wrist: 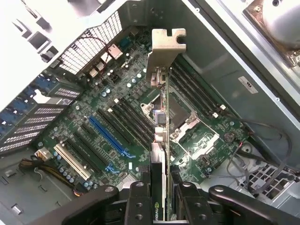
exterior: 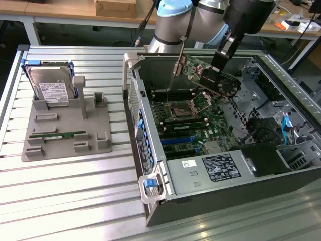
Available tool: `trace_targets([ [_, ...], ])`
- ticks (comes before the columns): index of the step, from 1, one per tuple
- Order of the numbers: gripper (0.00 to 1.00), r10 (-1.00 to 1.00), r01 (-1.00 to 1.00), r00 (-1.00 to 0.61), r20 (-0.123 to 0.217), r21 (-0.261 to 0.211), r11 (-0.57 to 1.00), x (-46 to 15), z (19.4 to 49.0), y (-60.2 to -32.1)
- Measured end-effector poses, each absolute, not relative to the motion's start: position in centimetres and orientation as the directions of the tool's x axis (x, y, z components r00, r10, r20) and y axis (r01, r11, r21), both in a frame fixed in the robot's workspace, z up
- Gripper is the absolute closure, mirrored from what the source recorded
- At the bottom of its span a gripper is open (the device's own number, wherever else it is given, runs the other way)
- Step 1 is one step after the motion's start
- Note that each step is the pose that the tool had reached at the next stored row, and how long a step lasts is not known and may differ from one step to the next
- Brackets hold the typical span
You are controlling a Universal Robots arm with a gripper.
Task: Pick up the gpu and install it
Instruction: 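Insert the gpu into the slot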
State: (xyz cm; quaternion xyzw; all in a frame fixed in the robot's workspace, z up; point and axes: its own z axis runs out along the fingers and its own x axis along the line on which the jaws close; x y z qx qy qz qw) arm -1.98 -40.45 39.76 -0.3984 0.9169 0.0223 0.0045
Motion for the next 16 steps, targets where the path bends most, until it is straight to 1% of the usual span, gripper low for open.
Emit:
trace_targets([
  [8,0.73,-0.761,-0.762,-0.648,-0.026,0.037,0.647,-1.98,39.74,-40.45],
  [16,0.73,-0.823,-0.823,-0.568,-0.026,0.037,0.567,-1.98,39.67,-40.44],
])
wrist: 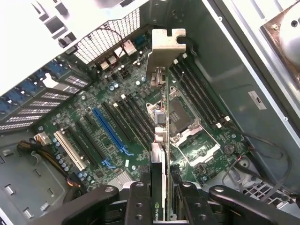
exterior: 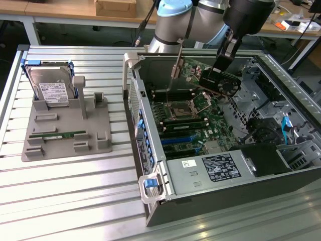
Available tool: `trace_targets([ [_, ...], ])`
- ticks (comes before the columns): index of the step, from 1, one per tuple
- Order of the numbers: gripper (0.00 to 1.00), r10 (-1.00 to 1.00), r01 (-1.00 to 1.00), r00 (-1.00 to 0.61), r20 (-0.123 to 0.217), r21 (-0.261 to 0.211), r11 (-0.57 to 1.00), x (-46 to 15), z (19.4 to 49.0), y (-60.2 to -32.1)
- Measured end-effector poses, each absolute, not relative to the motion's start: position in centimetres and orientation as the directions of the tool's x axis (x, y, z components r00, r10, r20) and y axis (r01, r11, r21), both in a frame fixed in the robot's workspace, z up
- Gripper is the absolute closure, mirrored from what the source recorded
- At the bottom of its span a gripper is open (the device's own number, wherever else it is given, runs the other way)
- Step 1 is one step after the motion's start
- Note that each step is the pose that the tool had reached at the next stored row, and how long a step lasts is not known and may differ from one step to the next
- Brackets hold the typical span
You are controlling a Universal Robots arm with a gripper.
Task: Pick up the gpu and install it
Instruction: 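Insert the gpu into the slot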
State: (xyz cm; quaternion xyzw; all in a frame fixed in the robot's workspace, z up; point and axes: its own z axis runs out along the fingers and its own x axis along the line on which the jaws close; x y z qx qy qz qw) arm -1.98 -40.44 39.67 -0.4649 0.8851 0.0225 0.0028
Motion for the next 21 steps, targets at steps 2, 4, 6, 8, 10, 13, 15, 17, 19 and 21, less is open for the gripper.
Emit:
trace_targets([
  [2,0.73,-0.835,-0.835,-0.550,-0.026,0.037,0.549,-1.98,39.64,-40.44],
  [4,0.73,-0.850,-0.850,-0.526,-0.026,0.037,0.525,-1.98,39.60,-40.45],
  [6,0.73,-0.864,-0.864,-0.504,-0.026,0.037,0.503,-1.98,39.57,-40.45],
  [8,0.73,-0.879,-0.880,-0.475,-0.026,0.037,0.474,-1.98,39.53,-40.45],
  [10,0.73,-0.894,-0.894,-0.448,-0.026,0.037,0.447,-1.98,39.51,-40.45],
  [13,0.73,-0.909,-0.909,-0.417,-0.026,0.037,0.416,-1.98,39.47,-40.45],
  [15,0.73,-0.921,-0.921,-0.389,-0.026,0.037,0.388,-1.98,39.45,-40.45],
  [17,0.73,-0.932,-0.932,-0.362,-0.026,0.037,0.361,-1.98,39.43,-40.45],
  [19,0.73,-0.937,-0.937,-0.347,-0.026,0.037,0.346,-1.98,39.42,-40.45],
  [21,0.73,-0.945,-0.945,-0.326,-0.026,0.037,0.325,-1.98,39.40,-40.45],
])
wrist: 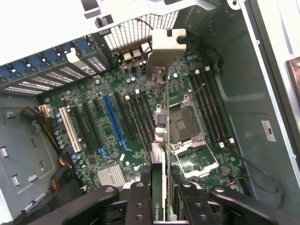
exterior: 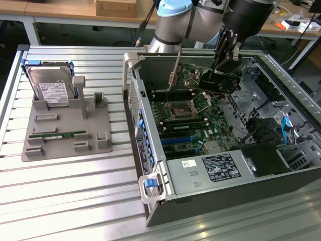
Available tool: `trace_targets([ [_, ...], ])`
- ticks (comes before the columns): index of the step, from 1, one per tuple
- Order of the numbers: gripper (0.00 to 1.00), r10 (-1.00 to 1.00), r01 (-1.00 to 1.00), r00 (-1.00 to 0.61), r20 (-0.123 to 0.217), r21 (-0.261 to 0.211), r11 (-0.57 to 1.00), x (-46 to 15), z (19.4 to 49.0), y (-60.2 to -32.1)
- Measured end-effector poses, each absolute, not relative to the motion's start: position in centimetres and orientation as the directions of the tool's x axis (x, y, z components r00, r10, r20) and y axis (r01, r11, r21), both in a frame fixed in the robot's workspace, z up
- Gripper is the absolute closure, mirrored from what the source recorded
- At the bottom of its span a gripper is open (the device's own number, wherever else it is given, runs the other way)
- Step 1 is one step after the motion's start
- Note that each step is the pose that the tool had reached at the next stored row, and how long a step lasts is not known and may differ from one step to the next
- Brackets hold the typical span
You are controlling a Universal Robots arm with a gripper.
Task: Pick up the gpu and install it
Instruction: 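Insert the gpu into the slot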
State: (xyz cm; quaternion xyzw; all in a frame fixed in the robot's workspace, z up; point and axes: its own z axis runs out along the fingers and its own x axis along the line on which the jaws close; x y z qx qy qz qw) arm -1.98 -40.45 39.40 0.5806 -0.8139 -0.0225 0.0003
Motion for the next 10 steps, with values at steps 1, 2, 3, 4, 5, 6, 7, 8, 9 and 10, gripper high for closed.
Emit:
trace_targets([
  [1,0.73,-0.947,-0.947,-0.320,-0.026,0.037,0.319,-1.98,39.40,-40.45],
  [2,0.73,-0.949,-0.949,-0.314,-0.026,0.037,0.313,-1.98,39.40,-40.45],
  [3,0.73,-0.951,-0.951,-0.308,-0.026,0.037,0.307,-1.98,39.39,-40.45],
  [4,0.73,-0.954,-0.953,-0.300,-0.026,0.037,0.299,-1.98,39.38,-40.45],
  [5,0.73,-0.957,-0.957,-0.290,-0.026,0.037,0.289,-1.98,39.38,-40.45],
  [6,0.73,-0.959,-0.959,-0.282,-0.026,0.037,0.281,-1.98,39.37,-40.45],
  [7,0.73,-0.962,-0.962,-0.270,-0.026,0.037,0.269,-1.98,39.37,-40.45],
  [8,0.73,-0.966,-0.966,-0.258,-0.026,0.037,0.257,-1.98,39.36,-40.45],
  [9,0.73,-0.970,-0.970,-0.243,-0.026,0.037,0.242,-1.98,39.35,-40.45],
  [10,0.73,-0.972,-0.972,-0.234,-0.026,0.037,0.233,-1.98,39.34,-40.45],
])
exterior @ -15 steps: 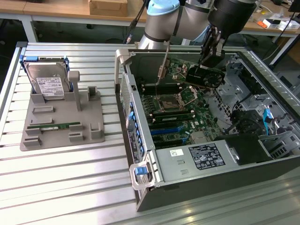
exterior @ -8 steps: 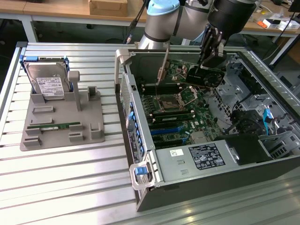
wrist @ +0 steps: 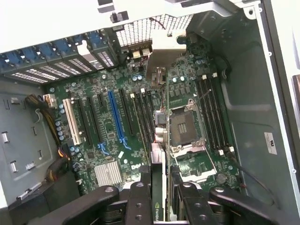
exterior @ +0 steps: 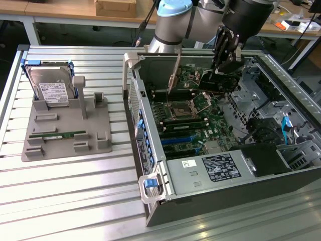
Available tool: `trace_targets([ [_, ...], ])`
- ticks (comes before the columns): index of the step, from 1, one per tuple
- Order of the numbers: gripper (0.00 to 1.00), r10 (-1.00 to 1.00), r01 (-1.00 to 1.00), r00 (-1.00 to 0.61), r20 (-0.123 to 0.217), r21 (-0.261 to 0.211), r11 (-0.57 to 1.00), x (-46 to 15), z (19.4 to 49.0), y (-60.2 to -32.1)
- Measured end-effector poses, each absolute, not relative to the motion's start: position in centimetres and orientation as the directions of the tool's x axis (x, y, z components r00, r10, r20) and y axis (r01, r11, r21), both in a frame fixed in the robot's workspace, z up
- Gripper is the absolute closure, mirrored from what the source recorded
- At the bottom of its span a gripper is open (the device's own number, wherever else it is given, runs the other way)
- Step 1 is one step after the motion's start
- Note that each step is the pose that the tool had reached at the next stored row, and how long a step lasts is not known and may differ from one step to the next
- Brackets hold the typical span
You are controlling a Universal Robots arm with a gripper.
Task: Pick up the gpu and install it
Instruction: 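Insert the gpu into the slot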
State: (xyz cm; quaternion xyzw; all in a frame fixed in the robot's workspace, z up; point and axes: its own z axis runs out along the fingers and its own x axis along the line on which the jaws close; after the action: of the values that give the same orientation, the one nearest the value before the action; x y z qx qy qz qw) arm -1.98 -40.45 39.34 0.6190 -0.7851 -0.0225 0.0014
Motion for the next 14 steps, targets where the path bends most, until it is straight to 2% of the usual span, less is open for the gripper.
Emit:
trace_targets([
  [14,0.73,-0.997,-0.996,-0.077,-0.025,0.037,0.076,-1.98,39.23,-40.45],
])
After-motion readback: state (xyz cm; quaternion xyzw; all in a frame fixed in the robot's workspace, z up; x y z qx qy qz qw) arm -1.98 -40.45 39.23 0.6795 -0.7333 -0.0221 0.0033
